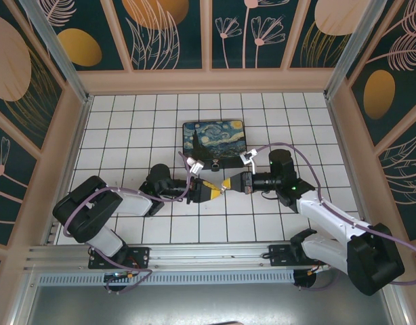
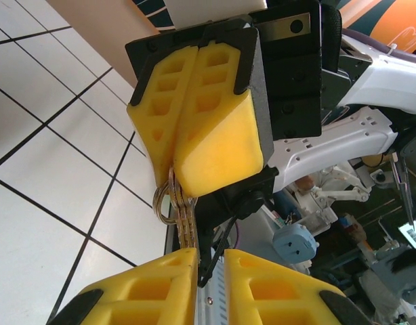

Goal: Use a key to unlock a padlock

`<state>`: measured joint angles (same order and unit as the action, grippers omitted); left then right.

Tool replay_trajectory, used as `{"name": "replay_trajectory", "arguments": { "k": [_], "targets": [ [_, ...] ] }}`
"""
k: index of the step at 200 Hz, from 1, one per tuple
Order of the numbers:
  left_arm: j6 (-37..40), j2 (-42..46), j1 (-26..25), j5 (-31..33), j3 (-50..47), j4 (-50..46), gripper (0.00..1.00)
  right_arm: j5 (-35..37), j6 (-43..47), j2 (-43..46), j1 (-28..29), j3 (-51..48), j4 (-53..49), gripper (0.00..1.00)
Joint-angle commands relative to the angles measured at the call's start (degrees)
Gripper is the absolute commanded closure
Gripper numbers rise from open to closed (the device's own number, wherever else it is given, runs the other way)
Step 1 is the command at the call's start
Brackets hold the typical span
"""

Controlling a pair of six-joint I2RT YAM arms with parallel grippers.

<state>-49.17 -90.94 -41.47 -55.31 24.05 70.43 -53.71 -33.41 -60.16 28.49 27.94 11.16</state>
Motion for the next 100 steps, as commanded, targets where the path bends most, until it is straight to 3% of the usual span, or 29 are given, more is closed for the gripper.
{"name": "replay_trajectory", "arguments": {
  "k": [1, 100],
  "targets": [
    [0.8, -0.3, 0.2, -1.4, 0.2, 1.1, 0.84, -1.5, -0.1, 0.0, 0.3, 0.0, 2.9, 1.00],
    [1.3, -1.3, 0.2, -0.2, 0.4, 0.5, 0.90, -3.0, -0.6, 1.1, 1.5, -0.4, 3.9, 1.00]
  ]
}}
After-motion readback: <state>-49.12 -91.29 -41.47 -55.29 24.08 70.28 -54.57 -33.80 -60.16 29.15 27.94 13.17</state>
